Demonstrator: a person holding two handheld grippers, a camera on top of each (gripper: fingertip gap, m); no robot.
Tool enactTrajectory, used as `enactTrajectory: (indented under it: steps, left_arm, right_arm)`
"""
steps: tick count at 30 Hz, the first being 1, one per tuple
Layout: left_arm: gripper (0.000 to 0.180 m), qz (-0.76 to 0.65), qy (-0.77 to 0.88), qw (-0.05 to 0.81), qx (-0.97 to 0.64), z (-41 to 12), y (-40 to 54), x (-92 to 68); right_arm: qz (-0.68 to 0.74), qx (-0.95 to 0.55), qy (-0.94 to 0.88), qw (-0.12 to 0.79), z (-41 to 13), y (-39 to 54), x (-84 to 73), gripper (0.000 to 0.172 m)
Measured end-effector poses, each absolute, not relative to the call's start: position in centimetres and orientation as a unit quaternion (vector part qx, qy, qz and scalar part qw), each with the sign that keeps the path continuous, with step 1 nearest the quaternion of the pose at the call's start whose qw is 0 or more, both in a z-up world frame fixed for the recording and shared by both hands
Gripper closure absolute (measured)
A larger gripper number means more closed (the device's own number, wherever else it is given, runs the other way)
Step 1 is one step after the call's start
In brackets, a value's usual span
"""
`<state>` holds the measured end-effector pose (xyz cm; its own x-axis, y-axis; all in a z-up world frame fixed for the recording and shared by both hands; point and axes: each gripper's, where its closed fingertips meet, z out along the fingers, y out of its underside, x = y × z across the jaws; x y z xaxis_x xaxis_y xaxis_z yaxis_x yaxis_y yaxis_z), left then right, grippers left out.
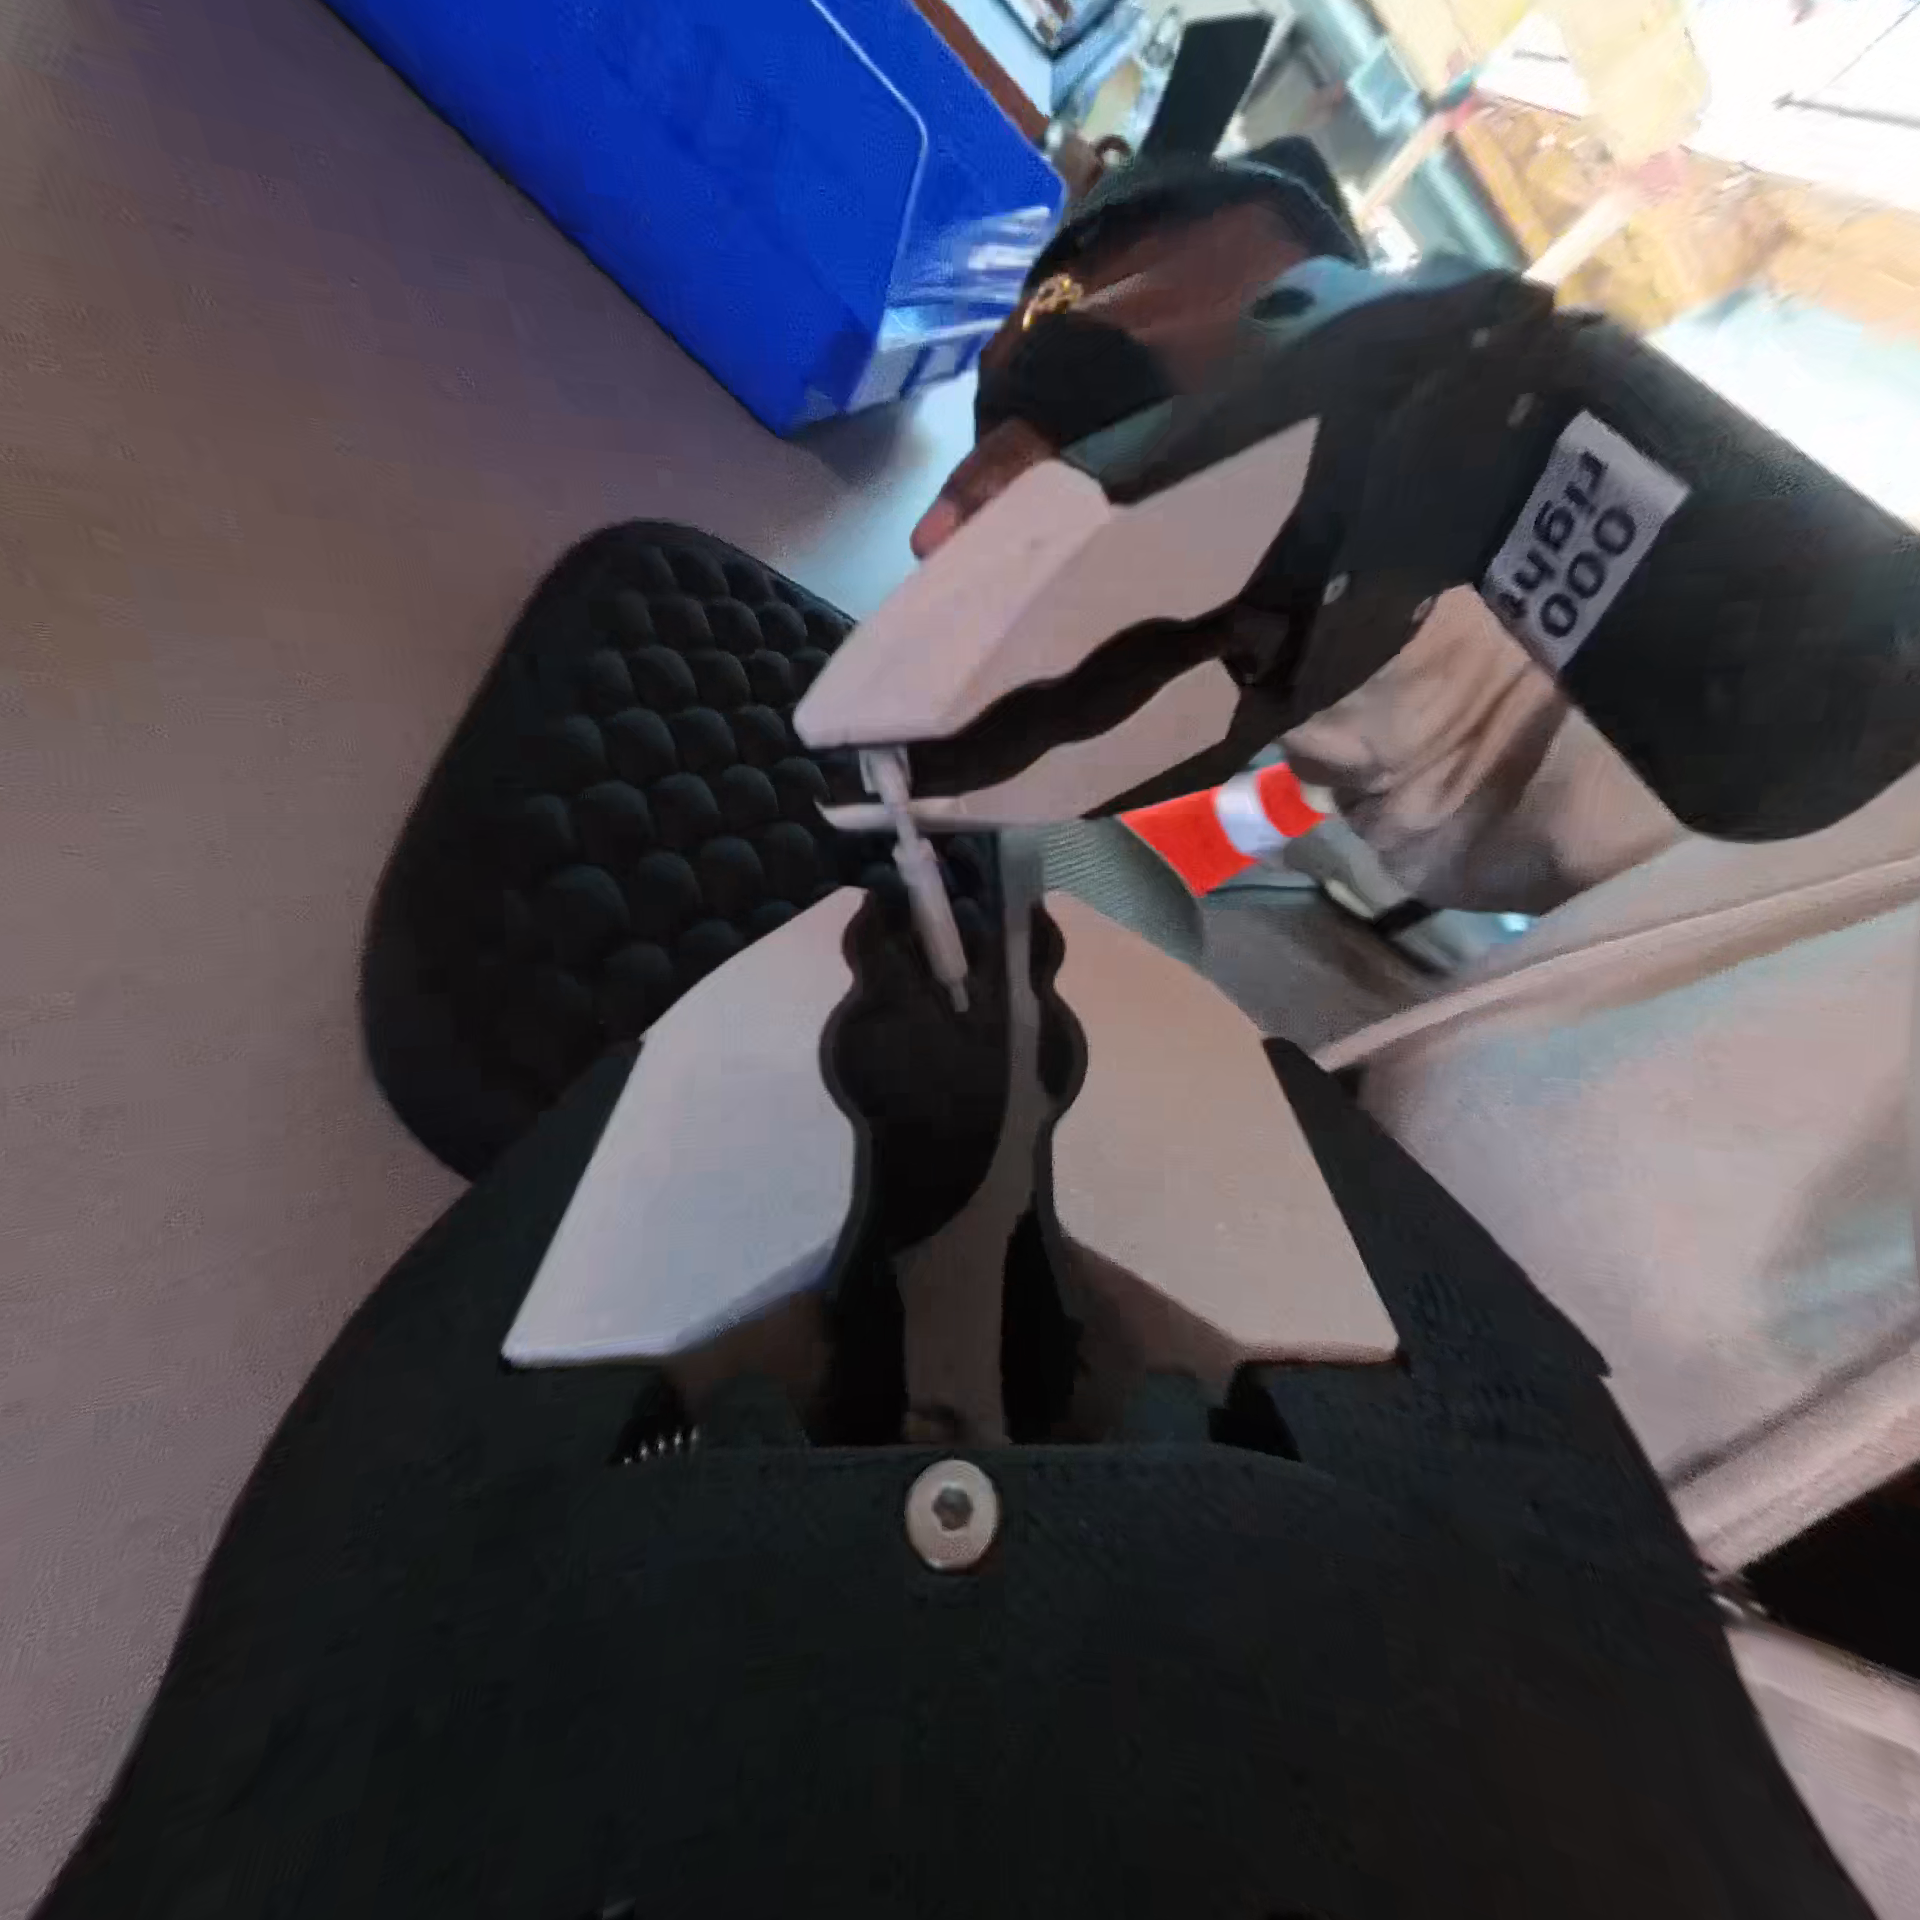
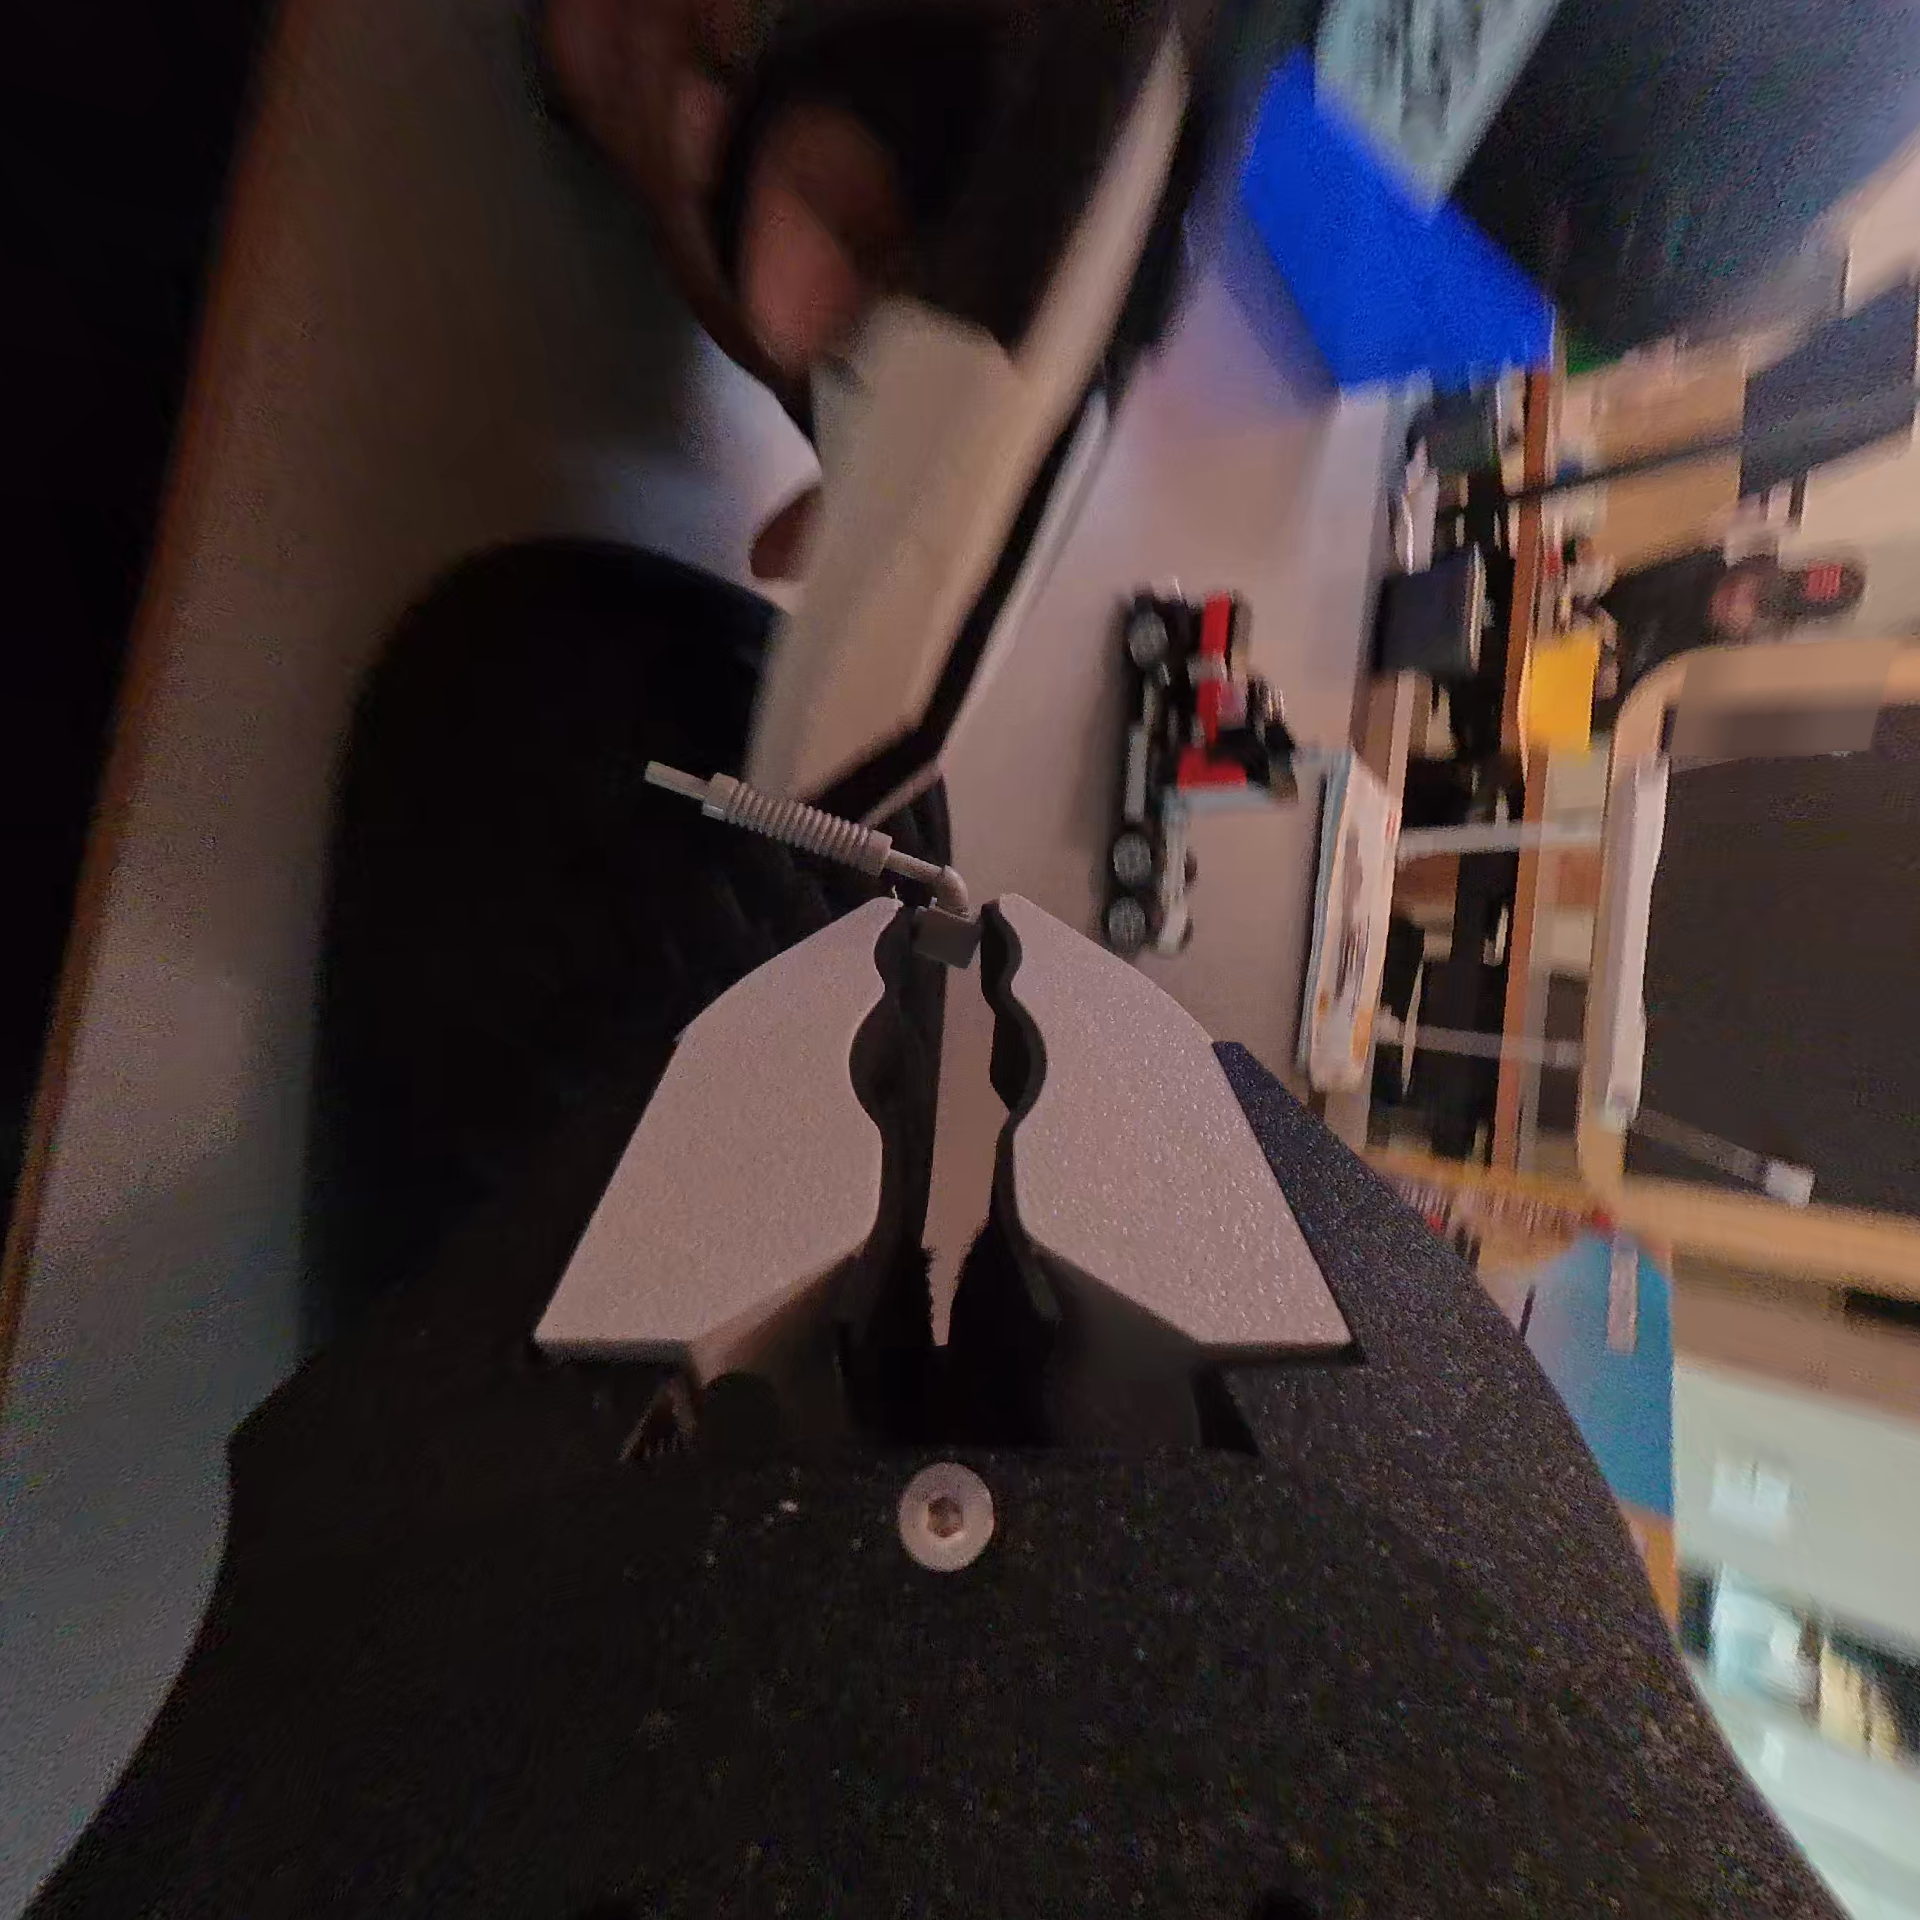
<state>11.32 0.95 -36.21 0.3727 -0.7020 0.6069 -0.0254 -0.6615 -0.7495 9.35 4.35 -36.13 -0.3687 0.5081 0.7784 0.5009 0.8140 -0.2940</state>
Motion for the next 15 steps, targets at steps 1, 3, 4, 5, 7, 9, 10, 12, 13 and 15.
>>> enactTrajectory:
  steps: [1, 3, 4, 5, 7, 9, 10, 12, 13, 15]
  left_arm:
    - [0.144, -0.464, 0.251, 0.367, -0.766, -36.3, 1.3, 10.9]
    - [0.127, -0.353, 0.290, 0.448, -0.769, -36.4, 2.0, 10.3]
    - [0.119, -0.282, 0.313, 0.491, -0.762, -36.4, 2.3, 10.0]
    - [0.119, -0.210, 0.336, 0.534, -0.747, -36.3, 2.6, 9.7]
    - [0.124, -0.085, 0.367, 0.602, -0.704, -35.6, 3.1, 9.3]
    - [0.148, -0.022, 0.401, 0.617, -0.677, -35.6, 3.0, 9.5]
    - [0.154, -0.014, 0.415, 0.608, -0.676, -35.9, 3.0, 9.7]
    - [0.161, -0.023, 0.434, 0.579, -0.690, -36.7, 2.8, 10.0]
    - [0.164, -0.024, 0.434, 0.577, -0.692, -36.7, 2.8, 9.9]
    - [0.166, -0.014, 0.440, 0.582, -0.684, -36.5, 2.8, 9.9]
  right_arm:
    - [-0.009, -0.349, -0.810, 0.471, -36.3, 5.6, 9.7, 0.159]
    - [0.000, -0.446, -0.769, 0.458, -36.9, 7.0, 10.5, 0.159]
    - [0.030, -0.489, -0.744, 0.455, -37.2, 7.2, 10.6, 0.159]
    - [0.071, -0.531, -0.718, 0.444, -37.5, 7.1, 10.6, 0.159]
    - [0.170, -0.595, -0.671, 0.408, -38.0, 6.3, 10.3, 0.159]
    - [0.237, -0.622, -0.640, 0.385, -37.9, 5.7, 10.0, 0.159]
    - [0.250, -0.624, -0.635, 0.381, -37.7, 5.5, 9.9, 0.159]
    - [0.236, -0.616, -0.646, 0.384, -37.5, 5.4, 10.0, 0.159]
    - [0.219, -0.610, -0.655, 0.389, -37.5, 5.4, 10.1, 0.159]
    - [0.200, -0.604, -0.662, 0.395, -37.4, 5.4, 10.0, 0.159]
